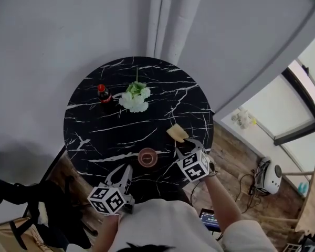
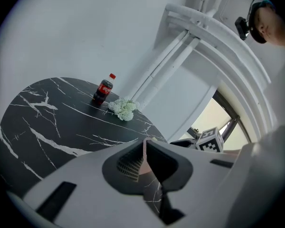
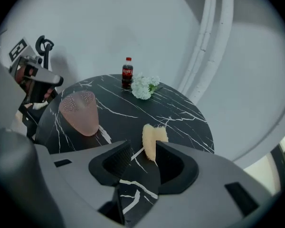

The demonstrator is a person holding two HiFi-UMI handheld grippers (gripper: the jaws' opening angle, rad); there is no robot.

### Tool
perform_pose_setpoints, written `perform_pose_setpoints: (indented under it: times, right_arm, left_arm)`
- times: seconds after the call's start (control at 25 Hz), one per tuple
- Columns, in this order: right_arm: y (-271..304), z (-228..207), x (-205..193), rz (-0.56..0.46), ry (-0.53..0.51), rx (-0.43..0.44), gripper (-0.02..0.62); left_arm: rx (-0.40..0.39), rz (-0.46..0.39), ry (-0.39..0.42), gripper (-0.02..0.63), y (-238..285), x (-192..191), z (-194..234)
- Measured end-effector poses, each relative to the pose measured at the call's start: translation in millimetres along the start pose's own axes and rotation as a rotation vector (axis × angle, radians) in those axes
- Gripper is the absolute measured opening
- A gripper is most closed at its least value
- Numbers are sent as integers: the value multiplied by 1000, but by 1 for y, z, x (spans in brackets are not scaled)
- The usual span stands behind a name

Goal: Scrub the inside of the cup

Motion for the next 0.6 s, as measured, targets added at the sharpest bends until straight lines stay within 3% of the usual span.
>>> perform_pose_setpoints:
  times: [0.16,0.6]
  right_arm:
    - [20,-2,-4,45,-35,15,158]
    - [51,-15,-13,93,-64,8,160]
  left_arm:
    - [82,-25,21,12,-1,4,5]
    - [120,-5,49,12,-1,-4,2]
Point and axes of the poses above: the fingertips, and each gripper's own axes: y forward along the fingers, z to its left, x out of its top, the point moved 4 cm from there along -y, backward along the fingers, and after that the axes turned 5 degrees about x, right-handed, at the moved point
